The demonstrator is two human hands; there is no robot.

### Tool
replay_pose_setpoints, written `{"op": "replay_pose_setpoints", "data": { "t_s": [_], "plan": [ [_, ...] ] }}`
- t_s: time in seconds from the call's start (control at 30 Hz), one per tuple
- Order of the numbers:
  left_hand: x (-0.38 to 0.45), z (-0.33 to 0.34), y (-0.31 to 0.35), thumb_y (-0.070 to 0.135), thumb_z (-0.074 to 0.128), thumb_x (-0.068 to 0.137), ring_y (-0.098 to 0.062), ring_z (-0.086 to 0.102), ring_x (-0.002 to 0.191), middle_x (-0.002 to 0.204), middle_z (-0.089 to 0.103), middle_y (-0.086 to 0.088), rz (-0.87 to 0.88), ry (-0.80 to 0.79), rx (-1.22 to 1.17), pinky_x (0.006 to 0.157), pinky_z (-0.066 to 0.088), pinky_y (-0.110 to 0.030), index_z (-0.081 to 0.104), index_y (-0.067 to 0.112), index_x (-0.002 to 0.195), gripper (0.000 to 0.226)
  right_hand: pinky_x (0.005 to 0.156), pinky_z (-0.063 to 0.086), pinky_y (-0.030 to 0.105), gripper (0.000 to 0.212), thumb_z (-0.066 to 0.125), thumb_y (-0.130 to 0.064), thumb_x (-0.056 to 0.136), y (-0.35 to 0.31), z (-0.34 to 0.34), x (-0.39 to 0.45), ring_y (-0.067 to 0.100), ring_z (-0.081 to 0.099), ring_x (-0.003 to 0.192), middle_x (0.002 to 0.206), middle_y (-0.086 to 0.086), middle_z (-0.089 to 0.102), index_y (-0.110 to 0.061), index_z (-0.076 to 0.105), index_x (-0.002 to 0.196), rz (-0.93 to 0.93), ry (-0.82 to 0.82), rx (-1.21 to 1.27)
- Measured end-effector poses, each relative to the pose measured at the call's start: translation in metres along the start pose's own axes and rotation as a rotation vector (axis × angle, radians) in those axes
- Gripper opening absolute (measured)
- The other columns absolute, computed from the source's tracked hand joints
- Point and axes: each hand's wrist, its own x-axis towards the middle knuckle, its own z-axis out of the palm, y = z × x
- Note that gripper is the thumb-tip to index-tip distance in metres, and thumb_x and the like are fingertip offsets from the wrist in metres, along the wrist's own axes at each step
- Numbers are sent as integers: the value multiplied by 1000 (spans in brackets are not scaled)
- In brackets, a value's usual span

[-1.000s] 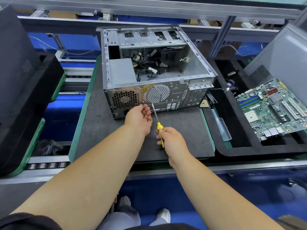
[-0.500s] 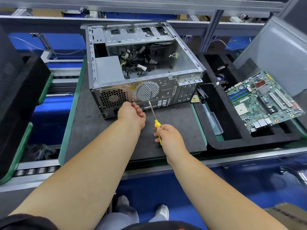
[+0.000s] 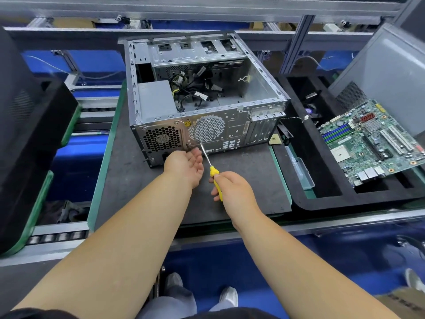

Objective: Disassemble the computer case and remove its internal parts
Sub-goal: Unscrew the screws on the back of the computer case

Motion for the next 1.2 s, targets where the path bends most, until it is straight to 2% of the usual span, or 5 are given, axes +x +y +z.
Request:
{"op": "replay_pose_setpoints", "data": {
  "t_s": [0.3, 0.5, 0.67, 0.93, 1.2],
  "plan": [
    [-5, -10, 13, 21, 42, 100, -9, 60, 75, 84, 68, 0, 27, 0, 138, 67, 42, -19, 63, 12, 86, 27, 58, 45, 27, 25, 50, -34, 96, -6, 23, 3, 9, 54, 57, 58, -9, 61, -22, 69, 85, 59, -32, -77],
    [-3, -12, 14, 25, 52, 99, -5, 59, 70, 59, 70, 6, 35, -7, 162, 60, 38, -15, 62, 15, 83, 22, 58, 46, 30, 26, 50, -35, 95, -4, 24, 6, 11, 54, 58, 51, -11, 61, -25, 70, 82, 103, -2, -66],
    [-1, -11, 13, 24, 58, 96, -1, 59, 67, 59, 67, 10, 74, 37, 184, 56, 37, -13, 64, 19, 84, 14, 55, 42, 26, 28, 48, -34, 94, -1, 15, 8, 9, 50, 53, 46, -14, 58, -25, 70, 80, 125, 25, -67],
    [2, -8, 10, 21, 57, 96, -2, 58, 58, 67, 67, 6, 94, 60, 126, 48, 38, -12, 65, 14, 84, 16, 57, 42, 29, 27, 48, -31, 92, 5, 4, 9, 11, 48, 53, 47, -12, 57, -24, 71, 80, 126, 85, -37],
    [5, -6, 7, 19, 49, 98, -7, 46, 53, 57, 60, 5, 20, -12, -29, 50, 34, -18, 63, 12, 82, 23, 58, 41, 26, 29, 43, -24, 95, 7, 6, 11, 11, 50, 52, 51, -9, 57, -20, 69, 82, 159, 68, -1]
  ]
}}
